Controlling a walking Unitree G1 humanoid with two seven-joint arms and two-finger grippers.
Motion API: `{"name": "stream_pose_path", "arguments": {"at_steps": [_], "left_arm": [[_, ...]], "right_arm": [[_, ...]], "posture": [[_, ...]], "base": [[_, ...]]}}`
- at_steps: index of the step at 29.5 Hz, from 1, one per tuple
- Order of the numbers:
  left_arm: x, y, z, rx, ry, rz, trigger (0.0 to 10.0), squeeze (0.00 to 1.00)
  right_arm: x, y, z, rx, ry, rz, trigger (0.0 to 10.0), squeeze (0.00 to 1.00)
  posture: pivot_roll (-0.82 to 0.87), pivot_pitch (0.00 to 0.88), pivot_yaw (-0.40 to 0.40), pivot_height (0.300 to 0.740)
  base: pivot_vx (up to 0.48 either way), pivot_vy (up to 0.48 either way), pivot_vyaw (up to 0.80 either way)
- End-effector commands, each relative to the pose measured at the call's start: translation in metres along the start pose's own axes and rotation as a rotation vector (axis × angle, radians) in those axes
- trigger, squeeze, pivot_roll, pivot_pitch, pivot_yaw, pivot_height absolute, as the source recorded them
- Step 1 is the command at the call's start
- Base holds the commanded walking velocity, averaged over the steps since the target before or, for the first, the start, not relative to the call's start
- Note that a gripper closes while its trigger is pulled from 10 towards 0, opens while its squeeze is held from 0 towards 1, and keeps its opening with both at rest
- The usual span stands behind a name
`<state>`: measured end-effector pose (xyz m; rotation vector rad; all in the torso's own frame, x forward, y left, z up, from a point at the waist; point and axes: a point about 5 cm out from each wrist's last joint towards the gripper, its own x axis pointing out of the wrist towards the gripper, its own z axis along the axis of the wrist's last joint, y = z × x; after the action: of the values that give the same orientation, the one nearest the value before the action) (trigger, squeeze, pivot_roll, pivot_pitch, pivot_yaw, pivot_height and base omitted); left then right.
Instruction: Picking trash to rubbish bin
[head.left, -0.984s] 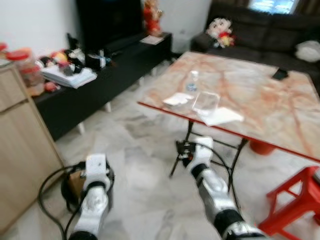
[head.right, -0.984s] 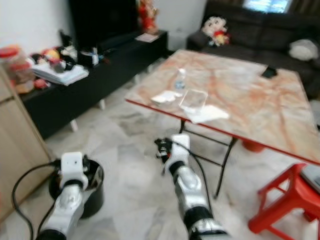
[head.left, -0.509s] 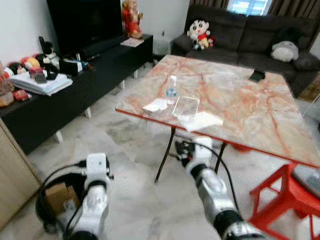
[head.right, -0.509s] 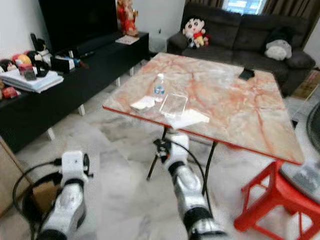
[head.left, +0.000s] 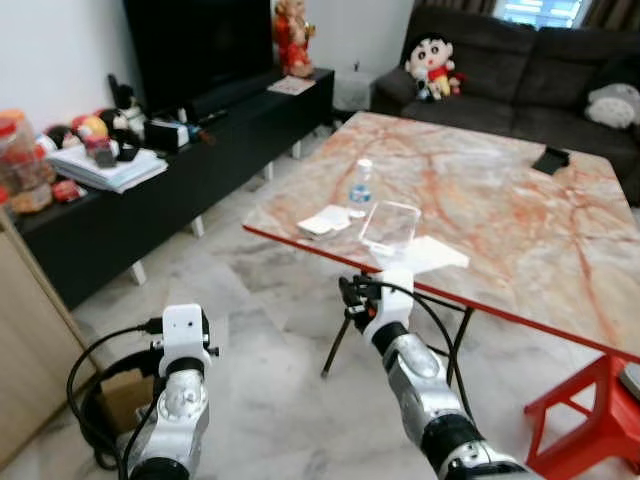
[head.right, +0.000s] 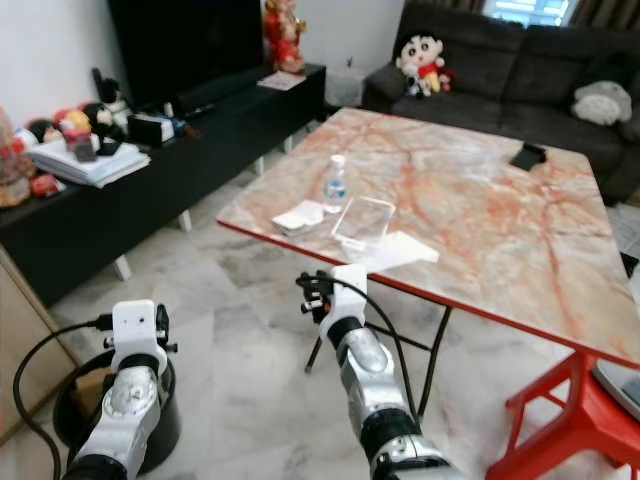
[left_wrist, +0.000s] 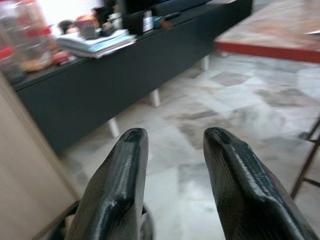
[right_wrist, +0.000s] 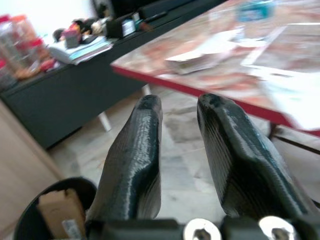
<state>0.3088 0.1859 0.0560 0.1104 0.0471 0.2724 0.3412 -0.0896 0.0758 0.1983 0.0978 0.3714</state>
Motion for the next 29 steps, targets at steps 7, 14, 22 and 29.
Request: {"name": "stream_pose_path", "arguments": {"at_steps": [7,14,22,29], "left_arm": [[0.0003,-0.0117,0.0032,0.000,-0.004,-0.040,10.0,0.00],[0.0012,-0.0157,0.0069,0.010,-0.020,-0.061,10.0,0.00],[0.0015,-0.0183,0.0092,0.021,-0.032,-0.077,10.0,0.00],[0.0016,-0.0199,0.0105,0.023,-0.038,-0.084,10.0,0.00]], "right_arm": [[-0.0006,-0.0081,0.0073,-0.005,-0.038,-0.031,10.0,0.00],[-0.0001,-0.0069,0.0062,-0.001,-0.024,-0.026,10.0,0.00],[0.0000,-0.0080,0.0062,0.000,-0.022,-0.034,10.0,0.00],[0.0002,-0.0072,0.0061,0.004,-0.021,-0.025,10.0,0.00]], "posture": [[-0.01,0.000,-0.068,0.740],[-0.01,0.000,-0.066,0.740],[-0.01,0.002,-0.066,0.740],[-0.01,0.002,-0.066,0.740]], "base": [[0.303,0.000,-0.57],[0.304,0.000,0.00],[0.303,0.000,0.00],[0.304,0.000,-0.57]]}}
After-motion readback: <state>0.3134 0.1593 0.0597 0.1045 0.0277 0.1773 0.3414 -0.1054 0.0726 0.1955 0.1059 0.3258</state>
